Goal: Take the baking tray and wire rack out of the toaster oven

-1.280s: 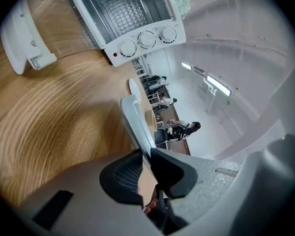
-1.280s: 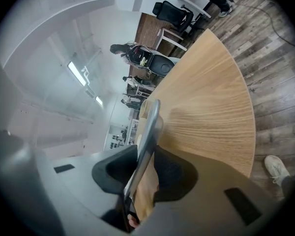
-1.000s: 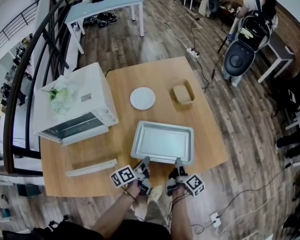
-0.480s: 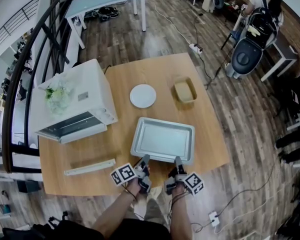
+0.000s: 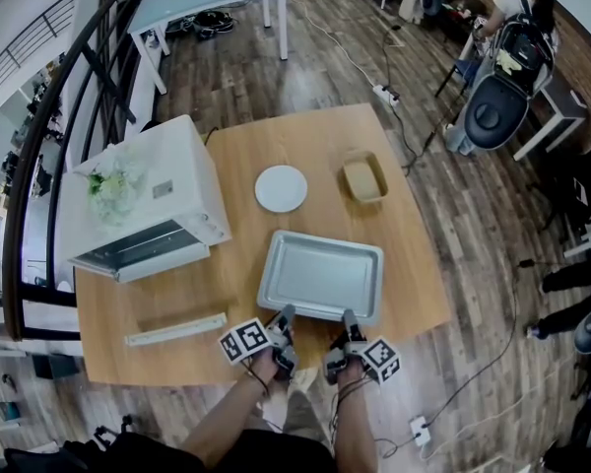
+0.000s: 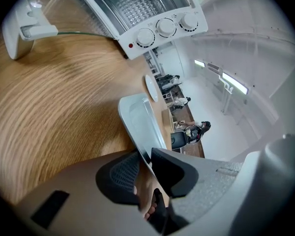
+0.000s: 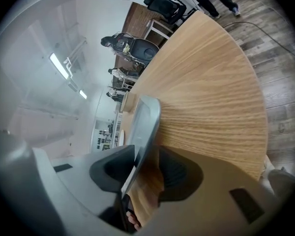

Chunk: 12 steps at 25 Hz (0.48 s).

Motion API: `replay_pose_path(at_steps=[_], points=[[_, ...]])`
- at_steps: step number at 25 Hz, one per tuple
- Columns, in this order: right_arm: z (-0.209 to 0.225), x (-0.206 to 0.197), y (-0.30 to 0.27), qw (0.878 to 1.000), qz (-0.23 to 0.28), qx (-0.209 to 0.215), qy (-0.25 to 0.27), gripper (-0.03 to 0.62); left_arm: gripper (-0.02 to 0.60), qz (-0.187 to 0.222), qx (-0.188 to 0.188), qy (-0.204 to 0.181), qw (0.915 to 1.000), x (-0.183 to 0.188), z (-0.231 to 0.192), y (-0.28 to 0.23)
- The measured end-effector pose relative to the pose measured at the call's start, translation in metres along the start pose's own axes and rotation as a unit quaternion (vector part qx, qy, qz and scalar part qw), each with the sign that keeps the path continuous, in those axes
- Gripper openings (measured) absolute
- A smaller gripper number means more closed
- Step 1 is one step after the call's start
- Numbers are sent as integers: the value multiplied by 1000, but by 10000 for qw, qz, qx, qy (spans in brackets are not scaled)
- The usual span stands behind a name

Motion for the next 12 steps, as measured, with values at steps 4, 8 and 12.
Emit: replay_pose_path(at_steps=[4, 8, 12], points=[[7, -2, 3, 9997, 17, -230, -17, 175, 97, -124, 130, -13, 9998, -3, 0, -2], [11, -2, 8, 9995, 64, -315, -73, 193, 127, -171, 205, 15, 9996, -6, -2, -2], [10, -1, 15, 9993, 105, -335, -111, 230, 186, -219, 379, 155, 9989, -12, -7, 0]])
Point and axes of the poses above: the fingertips, and each gripper's own axes: y backward along the fingers, z to its right, x out of its top, the point moved 3 cm from there along y, backward along the fingers, and after that the axes turned 8 degrees about -x, right-handed, at the moved point
